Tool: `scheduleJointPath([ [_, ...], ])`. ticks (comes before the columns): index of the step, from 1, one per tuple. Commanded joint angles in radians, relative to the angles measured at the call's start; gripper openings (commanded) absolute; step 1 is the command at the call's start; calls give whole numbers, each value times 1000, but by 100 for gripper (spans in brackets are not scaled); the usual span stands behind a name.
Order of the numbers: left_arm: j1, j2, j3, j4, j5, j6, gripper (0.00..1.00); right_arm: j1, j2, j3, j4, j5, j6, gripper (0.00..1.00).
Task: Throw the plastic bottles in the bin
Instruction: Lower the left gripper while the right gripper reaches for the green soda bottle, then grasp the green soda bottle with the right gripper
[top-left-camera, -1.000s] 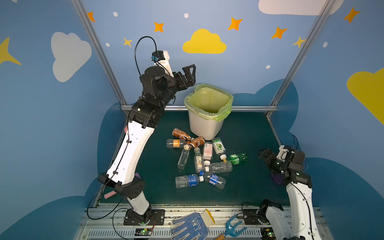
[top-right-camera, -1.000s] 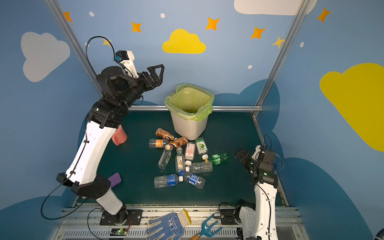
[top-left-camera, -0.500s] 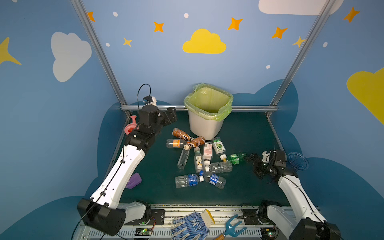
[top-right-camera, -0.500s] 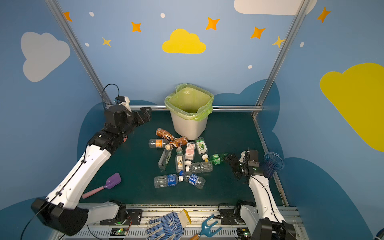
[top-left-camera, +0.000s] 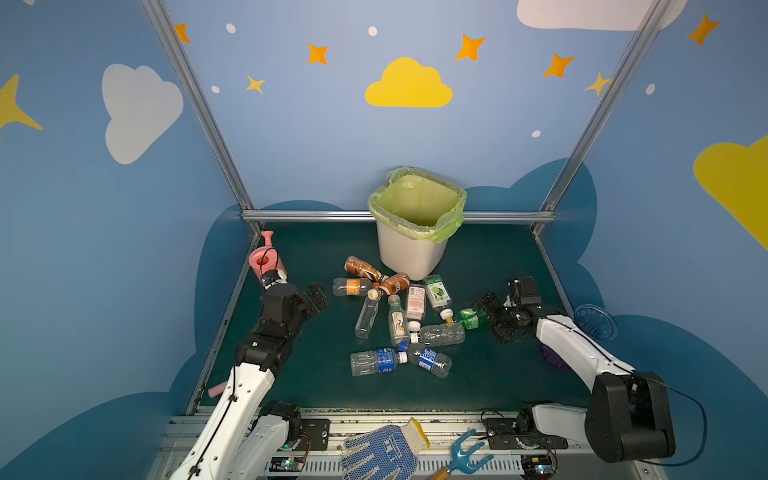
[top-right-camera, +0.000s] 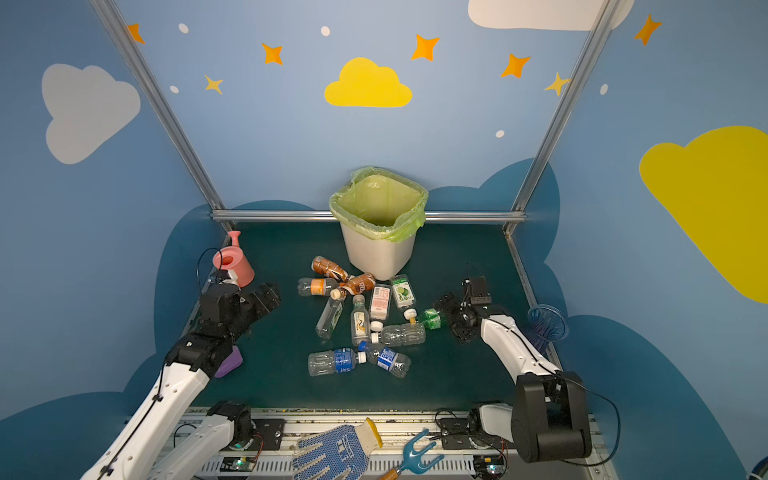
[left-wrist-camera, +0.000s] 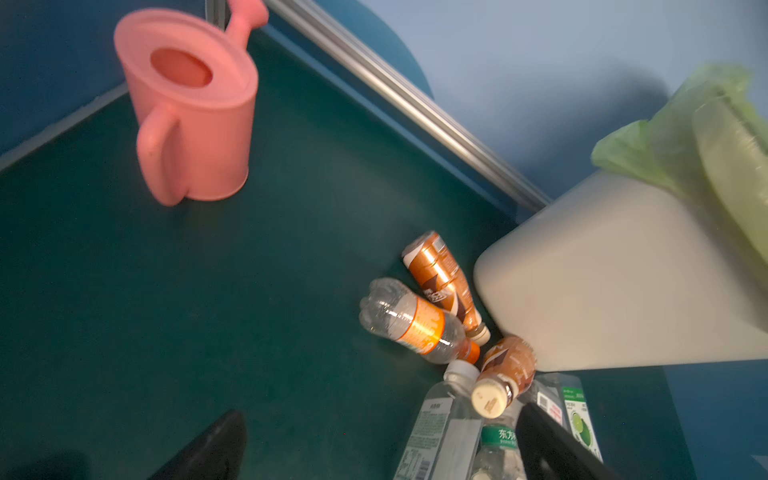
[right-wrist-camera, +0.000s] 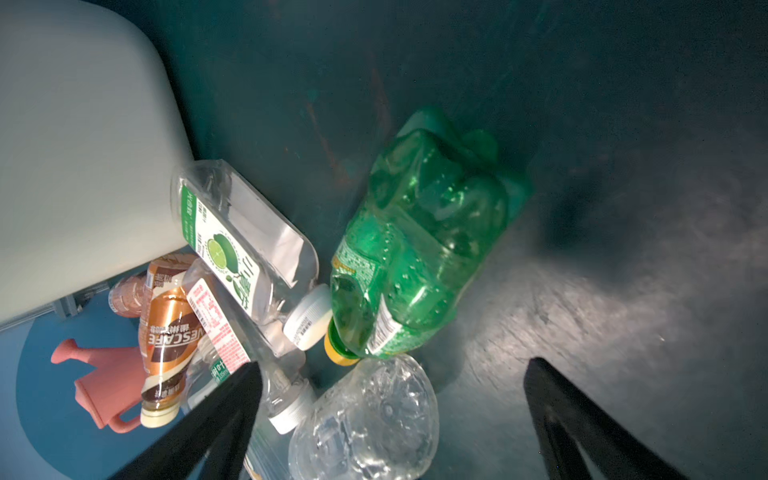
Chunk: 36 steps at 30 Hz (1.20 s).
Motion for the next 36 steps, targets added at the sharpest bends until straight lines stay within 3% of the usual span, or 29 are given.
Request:
scheduleJointPath([
  [1,9,-45,-31,-6,-9,-40,100,20,65,51,-38,47,40,98],
  [18,52,-101,-94,-27,-13,-39,100,7,338,255,-139,91,-26,96],
  [29,74,-110,-114,-26,-6,-45,100,-36,496,426,-177,42,-106,85],
  [36,85,-120,-120,-29,-9,-47,100,-10,524,493,-272,59,-167,88],
])
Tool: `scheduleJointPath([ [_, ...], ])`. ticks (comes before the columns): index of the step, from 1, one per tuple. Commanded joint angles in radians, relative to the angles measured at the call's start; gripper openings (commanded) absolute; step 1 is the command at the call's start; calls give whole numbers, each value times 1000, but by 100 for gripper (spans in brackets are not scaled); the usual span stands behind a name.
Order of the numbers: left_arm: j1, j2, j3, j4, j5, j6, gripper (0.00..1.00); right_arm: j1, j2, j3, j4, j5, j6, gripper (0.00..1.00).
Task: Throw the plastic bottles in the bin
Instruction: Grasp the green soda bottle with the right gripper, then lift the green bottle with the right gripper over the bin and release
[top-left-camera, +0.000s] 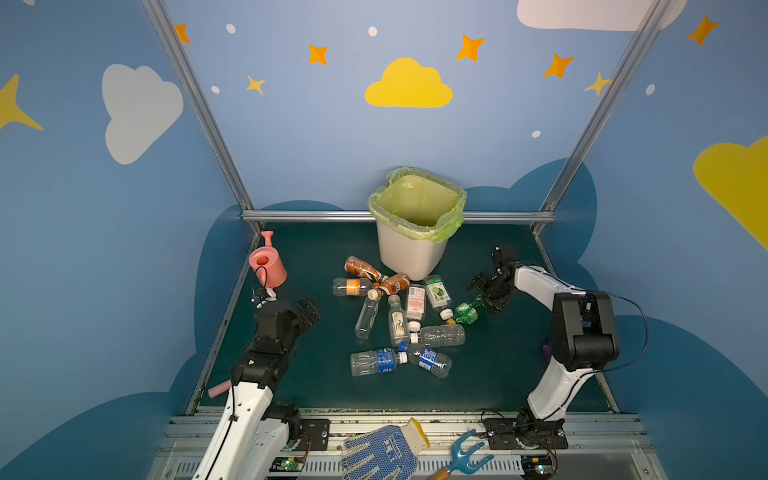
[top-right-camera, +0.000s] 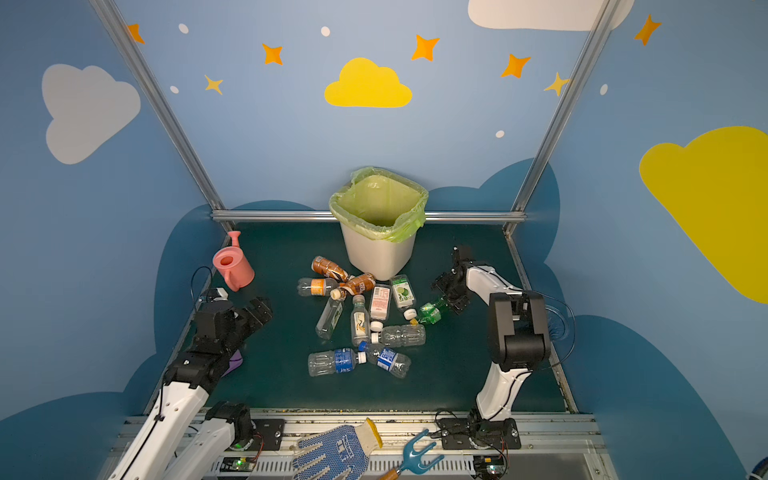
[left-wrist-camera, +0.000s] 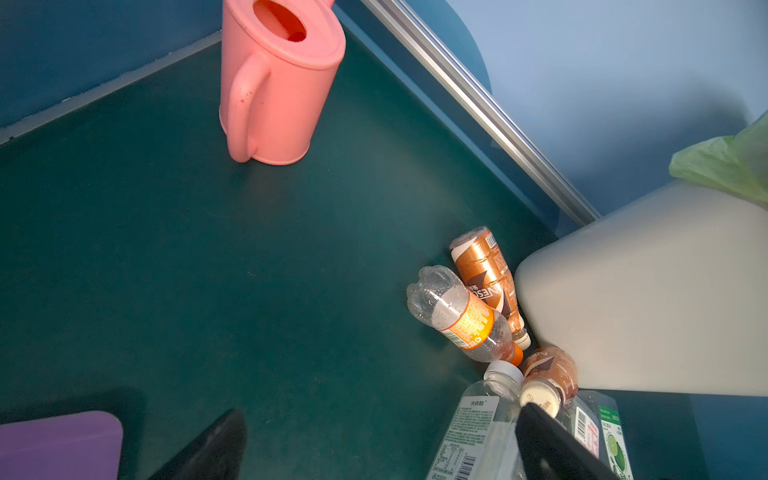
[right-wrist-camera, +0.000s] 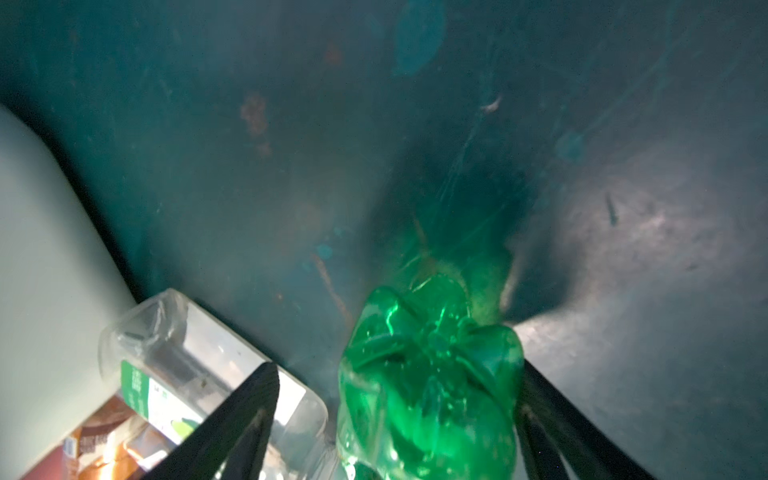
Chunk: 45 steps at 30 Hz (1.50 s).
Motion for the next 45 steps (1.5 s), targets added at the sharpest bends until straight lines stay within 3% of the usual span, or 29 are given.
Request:
scheduleJointPath([
  [1,8,-14,-13,-8,-4,-2,100,9,-5,19,-100,10,-42,89],
  [9,10,-20,-39,29,8,-8,100,56,-37,62,-257,101,-34,96],
  [19,12,12,-54,65,23,-4,100,123,99,192,-364,157,26,98],
  [25,16,5,-51,65,31,-3,100,130,201,271,-437,183,-6,95],
  [35,19,-4,-60,66,25,-4,100,112,263,302,-452,210,-47,75],
  [40,22,1,-61,64,17,-5,100,71,268,278,-413,181,-69,54],
  [45,24,13,-61,56,9,-2,100,42,268,301,-396,161,-93,45],
])
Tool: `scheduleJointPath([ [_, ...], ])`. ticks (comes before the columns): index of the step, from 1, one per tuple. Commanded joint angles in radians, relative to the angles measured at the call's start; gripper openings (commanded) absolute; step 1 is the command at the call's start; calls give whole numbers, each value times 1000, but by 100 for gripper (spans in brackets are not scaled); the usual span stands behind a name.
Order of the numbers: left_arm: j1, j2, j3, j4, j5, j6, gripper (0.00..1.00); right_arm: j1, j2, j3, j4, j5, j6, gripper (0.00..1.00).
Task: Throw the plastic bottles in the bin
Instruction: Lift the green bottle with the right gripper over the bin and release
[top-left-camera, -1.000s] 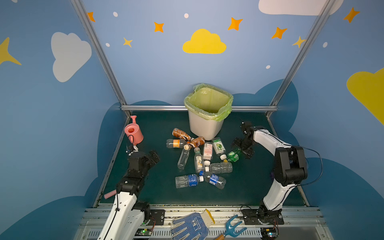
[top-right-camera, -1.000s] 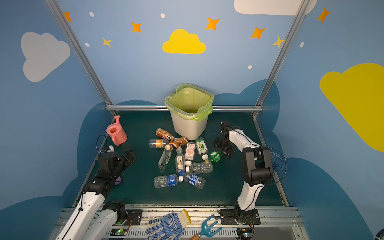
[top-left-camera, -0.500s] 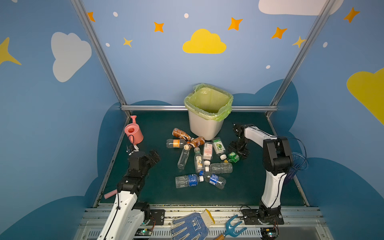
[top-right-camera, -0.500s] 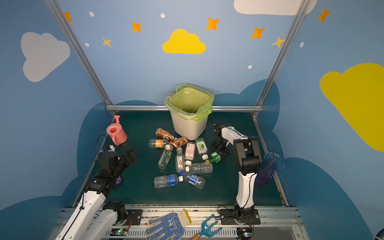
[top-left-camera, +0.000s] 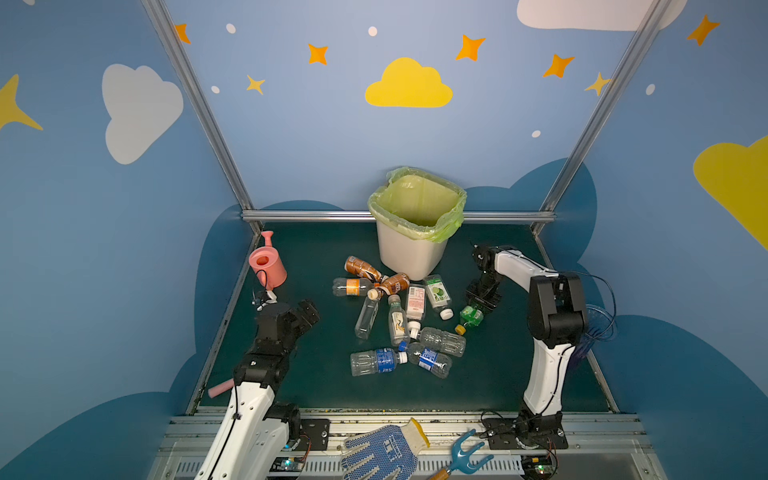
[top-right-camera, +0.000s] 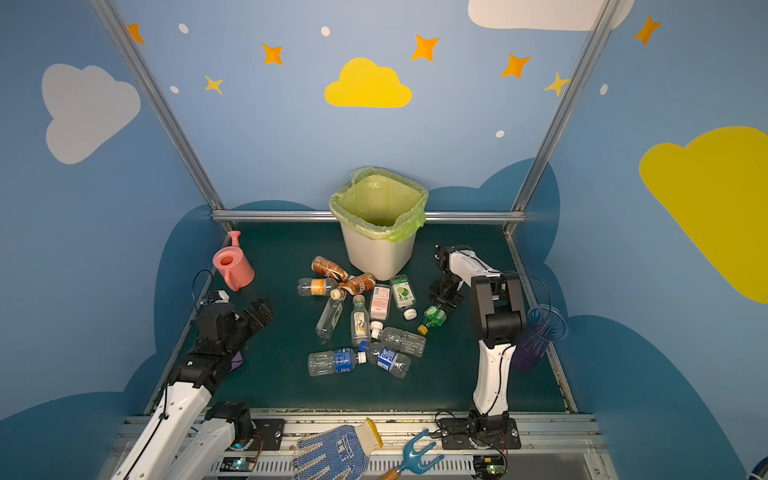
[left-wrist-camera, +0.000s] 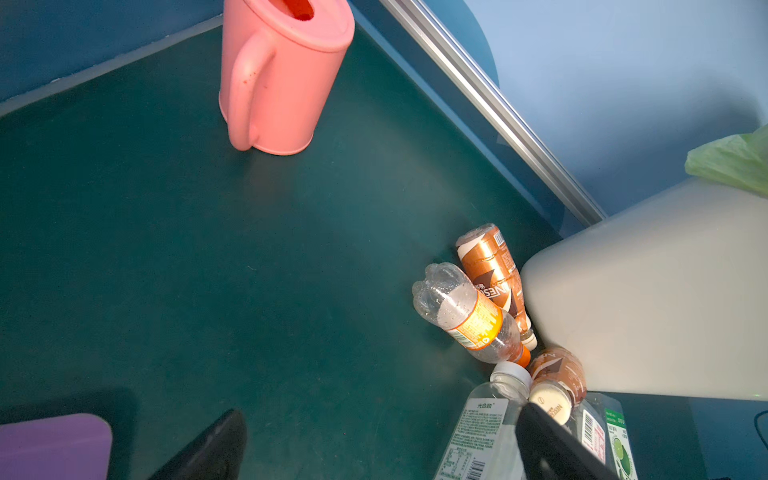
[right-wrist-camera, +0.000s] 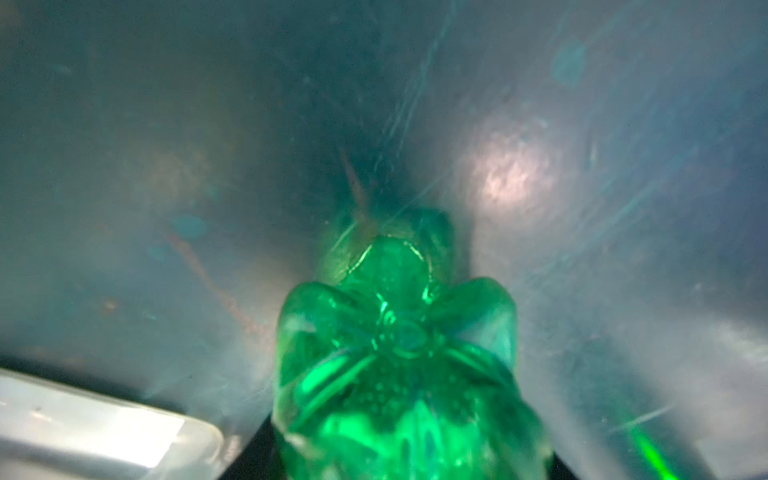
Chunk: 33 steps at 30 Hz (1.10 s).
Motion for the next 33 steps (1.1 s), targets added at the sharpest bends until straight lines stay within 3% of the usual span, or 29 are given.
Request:
scheduleJointPath([
  [1,4,7,-8,-4,-20,2,100,-25,19,14,16,7,-20,45],
  [9,6,24,-10,-23,-43,-19,100,-114,-73,153,34,-49,-66,44],
  [15,24,52,-38,-17,-51,-78,100,-229,-302,410,93,-127,-164,42],
  [17,37,62,-48,-3,-42,-93,100,-275,-416,455,176,-136,-156,42],
  [20,52,89,-51,8,-26,-114,100,-329,-596,379,412,-148,-113,43],
  [23,57,110,-48,10,-13,-124,100,-346,-684,325,573,-164,-28,44],
  [25,57,117,-41,10,1,-127,100,-311,-668,312,679,-210,24,43],
  [27,58,118,-32,-1,14,-131,100,-216,-582,372,702,-217,-3,44],
  [31,57,108,-18,-40,18,-141,100,6,-208,776,451,-356,-152,52],
  [33,58,87,-13,-64,14,-139,100,57,-45,1067,232,-313,-241,64],
])
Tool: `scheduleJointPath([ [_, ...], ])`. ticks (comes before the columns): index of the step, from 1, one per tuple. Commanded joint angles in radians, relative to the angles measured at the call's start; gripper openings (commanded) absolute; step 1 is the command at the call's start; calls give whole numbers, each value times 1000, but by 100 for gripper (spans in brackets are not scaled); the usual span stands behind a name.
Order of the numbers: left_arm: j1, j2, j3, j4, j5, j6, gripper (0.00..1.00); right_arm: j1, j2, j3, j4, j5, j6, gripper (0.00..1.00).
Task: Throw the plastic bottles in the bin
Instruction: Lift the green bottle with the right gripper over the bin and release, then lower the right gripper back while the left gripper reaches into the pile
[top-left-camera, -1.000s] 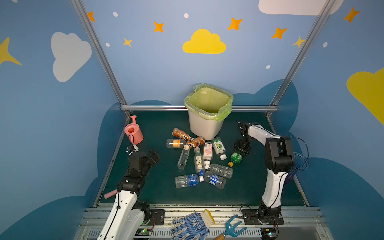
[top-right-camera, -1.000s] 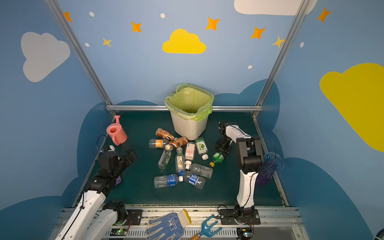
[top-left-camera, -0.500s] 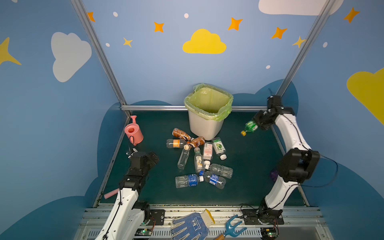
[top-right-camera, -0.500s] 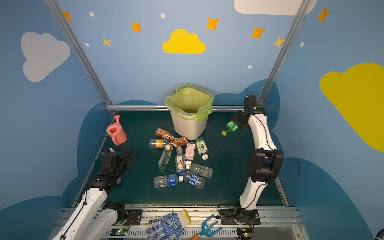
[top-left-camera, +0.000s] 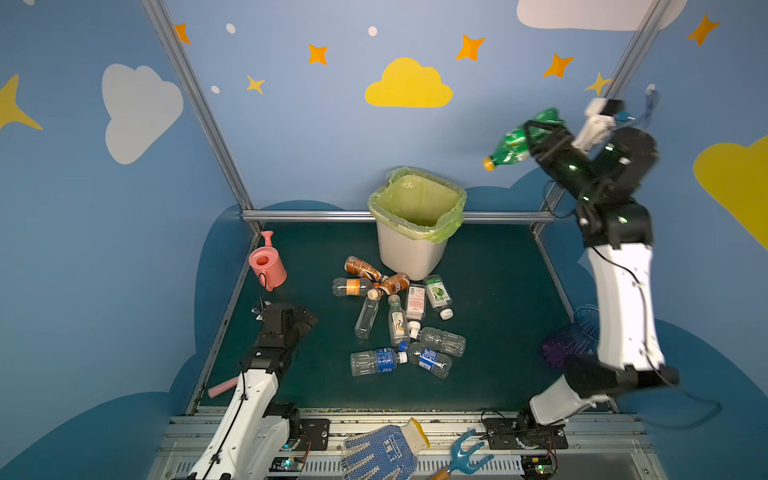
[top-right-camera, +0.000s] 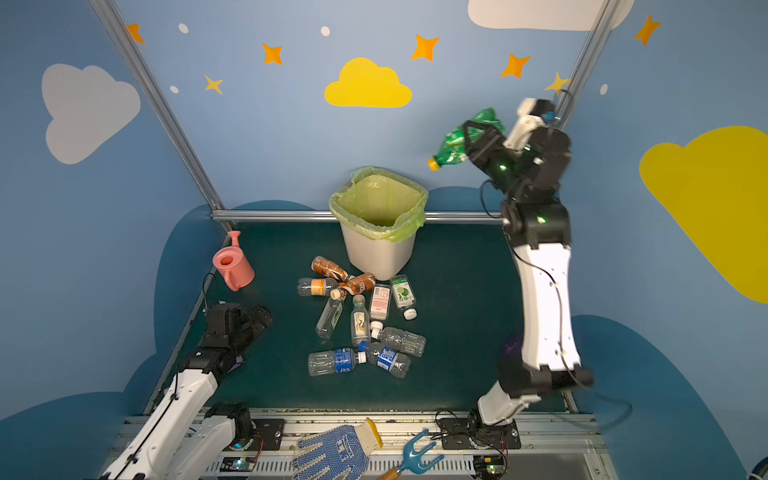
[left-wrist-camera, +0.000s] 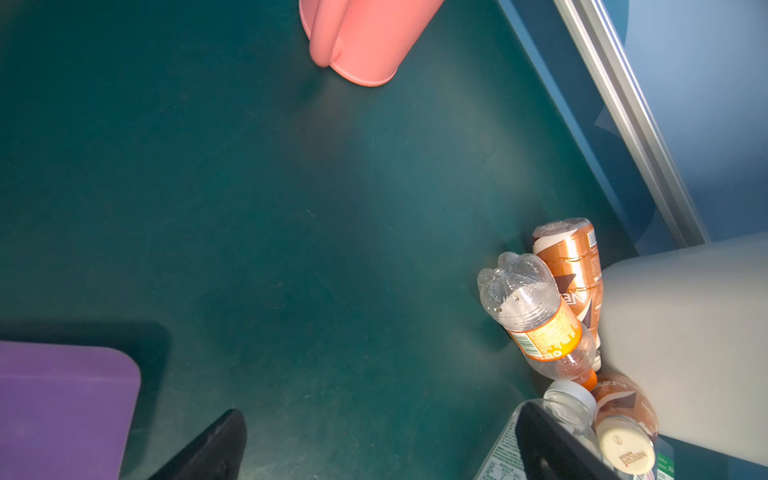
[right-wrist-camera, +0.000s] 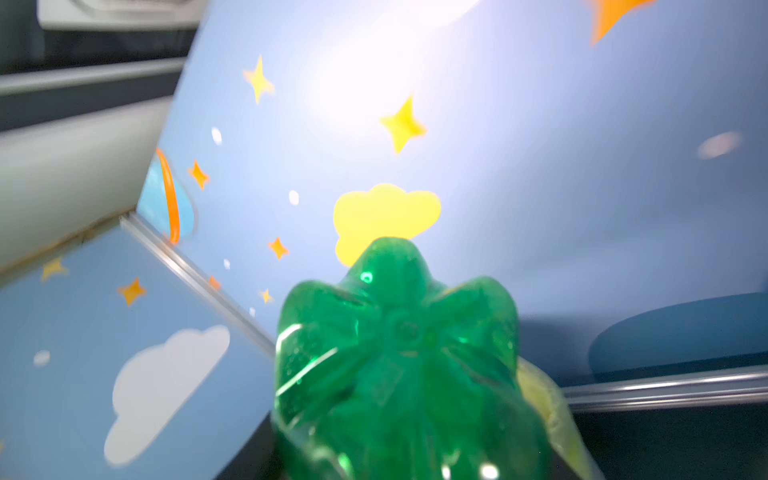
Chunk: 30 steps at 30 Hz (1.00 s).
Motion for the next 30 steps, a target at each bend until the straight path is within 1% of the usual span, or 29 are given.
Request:
scheduleJointPath([
  [1,4,-40,33,-61,4,-3,100,80,267,277,-387,-34,-143,76],
  [2,4,-60,38,-76,8,2,100,81,284,336,-394,-40,-147,85],
  [3,5,-77,39,-83,13,18,100,82,272,353,-379,-28,-151,91],
  [4,4,-99,37,-87,16,37,100,82,235,336,-343,3,-156,95],
  [5,5,-117,37,-94,14,47,100,84,182,285,-293,24,-162,97],
  [7,4,-149,39,-114,7,57,100,84,62,128,-149,33,-153,98],
  [8,4,-161,43,-128,7,60,100,84,14,61,-101,38,-148,98],
  [9,4,-172,45,-143,7,60,100,83,-18,29,-86,42,-150,98],
  [15,2,-225,61,-215,19,56,100,72,-65,9,-160,41,-167,98],
  [17,-3,-241,57,-229,25,52,100,71,-84,-35,-151,30,-160,98],
  [21,-30,-264,59,-261,20,53,100,71,-154,-195,-103,29,-152,98],
  [24,-79,-272,68,-281,-5,64,100,68,-229,-361,-60,23,-146,98],
  [26,-134,-275,74,-284,-30,65,100,59,-291,-497,-25,29,-138,98],
  [29,-257,-268,81,-289,-100,68,100,23,-402,-736,58,10,-98,98],
  [30,-312,-261,85,-294,-145,67,100,6,-439,-817,79,3,-86,98],
])
